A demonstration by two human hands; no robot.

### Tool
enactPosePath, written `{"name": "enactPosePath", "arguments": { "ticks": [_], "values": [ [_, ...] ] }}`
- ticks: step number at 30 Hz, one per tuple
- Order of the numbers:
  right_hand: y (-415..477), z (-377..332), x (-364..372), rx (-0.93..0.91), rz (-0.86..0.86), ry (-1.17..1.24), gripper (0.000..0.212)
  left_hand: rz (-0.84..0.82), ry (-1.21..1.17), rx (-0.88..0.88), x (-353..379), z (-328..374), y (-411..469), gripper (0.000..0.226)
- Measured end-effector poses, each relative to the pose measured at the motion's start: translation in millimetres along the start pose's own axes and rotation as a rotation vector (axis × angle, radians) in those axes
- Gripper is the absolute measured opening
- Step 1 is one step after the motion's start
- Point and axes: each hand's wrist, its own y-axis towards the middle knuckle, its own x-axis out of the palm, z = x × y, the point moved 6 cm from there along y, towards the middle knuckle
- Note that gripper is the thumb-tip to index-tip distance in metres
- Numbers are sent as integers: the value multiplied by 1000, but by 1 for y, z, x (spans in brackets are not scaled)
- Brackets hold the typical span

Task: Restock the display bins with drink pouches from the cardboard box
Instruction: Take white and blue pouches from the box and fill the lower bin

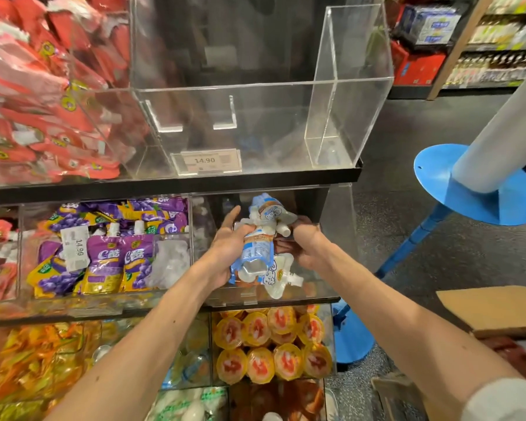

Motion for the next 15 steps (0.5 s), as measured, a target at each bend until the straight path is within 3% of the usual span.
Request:
{"name": "enactPosePath", "arguments": {
  "ticks": [4, 8, 10, 13, 15],
  "values": [
    [10, -8, -7, -159, 4, -192, 47, -35, 30, 5, 1, 4, -1, 34],
    [6, -19, -1, -351, -177, -621, 72, -73, 81, -12, -7, 5, -2, 31],
    [1, -18, 5, -418, -283, -689, 81, -70, 98, -16, -9, 7, -2, 29],
    [0, -18, 11, -476, -328, -703, 73, -47, 119, -35, -14, 8, 0, 25],
    [3, -22, 9, -583, -245, -1007, 63, -17, 131, -48, -19, 9, 1, 25]
  ]
}}
